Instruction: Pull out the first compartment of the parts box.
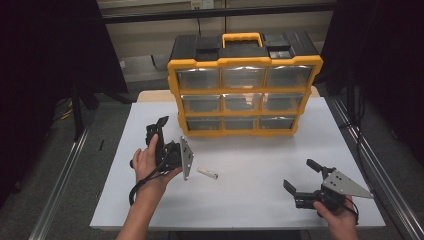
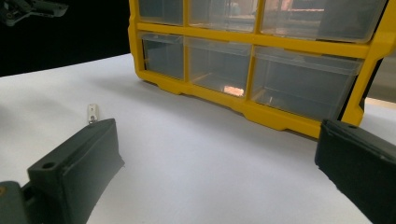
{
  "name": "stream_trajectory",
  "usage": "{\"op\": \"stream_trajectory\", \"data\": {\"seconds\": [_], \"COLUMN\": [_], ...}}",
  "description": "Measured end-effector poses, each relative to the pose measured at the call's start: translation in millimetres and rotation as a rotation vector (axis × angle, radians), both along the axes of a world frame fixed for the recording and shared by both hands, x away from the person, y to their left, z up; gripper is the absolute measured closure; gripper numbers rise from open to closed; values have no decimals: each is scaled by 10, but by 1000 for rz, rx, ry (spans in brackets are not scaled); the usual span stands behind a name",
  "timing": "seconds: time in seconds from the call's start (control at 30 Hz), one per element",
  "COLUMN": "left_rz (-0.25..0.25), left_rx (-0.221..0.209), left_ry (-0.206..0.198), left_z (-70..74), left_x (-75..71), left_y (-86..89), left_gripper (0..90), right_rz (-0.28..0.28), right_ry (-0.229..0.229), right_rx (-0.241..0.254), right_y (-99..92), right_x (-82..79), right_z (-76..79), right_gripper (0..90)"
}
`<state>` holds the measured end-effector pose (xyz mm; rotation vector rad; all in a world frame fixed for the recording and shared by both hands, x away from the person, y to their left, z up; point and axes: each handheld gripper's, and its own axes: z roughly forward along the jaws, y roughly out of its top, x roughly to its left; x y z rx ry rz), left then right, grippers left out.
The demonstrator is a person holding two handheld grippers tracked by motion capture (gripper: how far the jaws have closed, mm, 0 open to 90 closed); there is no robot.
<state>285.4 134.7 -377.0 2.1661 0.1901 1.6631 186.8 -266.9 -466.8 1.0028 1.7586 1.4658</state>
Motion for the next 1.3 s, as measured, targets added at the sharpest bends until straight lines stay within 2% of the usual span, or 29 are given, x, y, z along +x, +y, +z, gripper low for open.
{"op": "stream_trajectory", "data": {"seconds": [0.1, 0.27, 0.43, 0.47, 0.5, 0.53, 0.67, 1.0, 1.27, 1.3], "left_rz": [1, -5, -4, -9, -8, -6, -3, -11, -9, -14], "left_rx": [5, 36, 44, 35, 45, 33, 31, 61, 81, 74], "left_ry": [0, -1, -5, -3, -6, -13, -22, -46, -50, -45], "left_z": [21, 48, 73, 71, 79, 74, 82, 129, 146, 141], "left_x": [17, 46, 70, 77, 83, 87, 96, 141, 161, 171], "left_y": [-24, -69, -113, -120, -128, -139, -164, -240, -308, -314], "left_gripper": [13, 13, 15, 16, 17, 17, 21, 23, 24, 24], "right_rz": [-2, -3, -2, -1, -1, 0, 1, 3, 3, 3], "right_ry": [-1, -1, -1, -1, 0, -3, -2, -1, -1, -1], "right_rx": [6, 10, 9, 8, 8, 6, 3, 2, 4, 5], "right_y": [6, 12, 13, 13, 14, 14, 16, 16, 16, 17], "right_x": [1, 0, 1, 0, 0, 2, -1, 1, 0, 0], "right_z": [0, 1, 1, 1, 0, 0, 1, 1, 1, 1], "right_gripper": [0, 0, 0, 0, 0, 0, 0, 0, 0, 0]}}
